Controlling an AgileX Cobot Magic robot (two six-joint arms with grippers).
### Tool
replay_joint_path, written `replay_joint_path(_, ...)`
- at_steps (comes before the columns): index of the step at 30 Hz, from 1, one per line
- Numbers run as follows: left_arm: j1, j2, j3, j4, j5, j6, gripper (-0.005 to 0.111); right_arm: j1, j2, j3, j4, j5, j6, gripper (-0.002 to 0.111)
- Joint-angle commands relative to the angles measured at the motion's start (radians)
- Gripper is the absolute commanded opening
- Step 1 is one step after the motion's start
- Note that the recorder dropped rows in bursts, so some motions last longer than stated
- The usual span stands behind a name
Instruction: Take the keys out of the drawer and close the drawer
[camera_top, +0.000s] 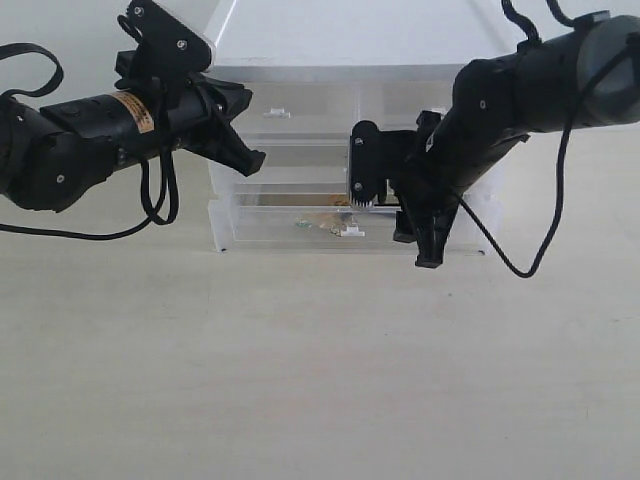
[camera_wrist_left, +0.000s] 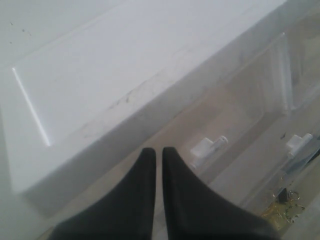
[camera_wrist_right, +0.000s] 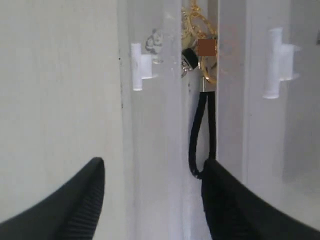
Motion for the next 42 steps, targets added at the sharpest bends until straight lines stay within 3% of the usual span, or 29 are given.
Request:
replay_joint_path(1, 0.000, 0.004, -0.004, -0.011, -0.013, -0.004, 0.004, -0.004, 0.006, 0.002, 0.000, -0.053, -0.010, 0.051)
replay_joint_path(16, 0.000, 0.004, -0.004, -0.011, -0.013, -0.004, 0.004, -0.004, 0.078, 0.002, 0.000, -0.071, -0.010, 0.050)
replay_joint_path(23, 0.000, 0.004, -0.004, -0.011, -0.013, -0.004, 0.004, -0.004, 0.078, 0.002, 0.000, -0.031, -0.010, -0.001)
replay_joint_path(42, 0.000, 0.004, -0.004, -0.011, -0.013, -0.004, 0.004, -0.002, 0.066, 0.002, -0.022, 0.086, -0.008, 0.000)
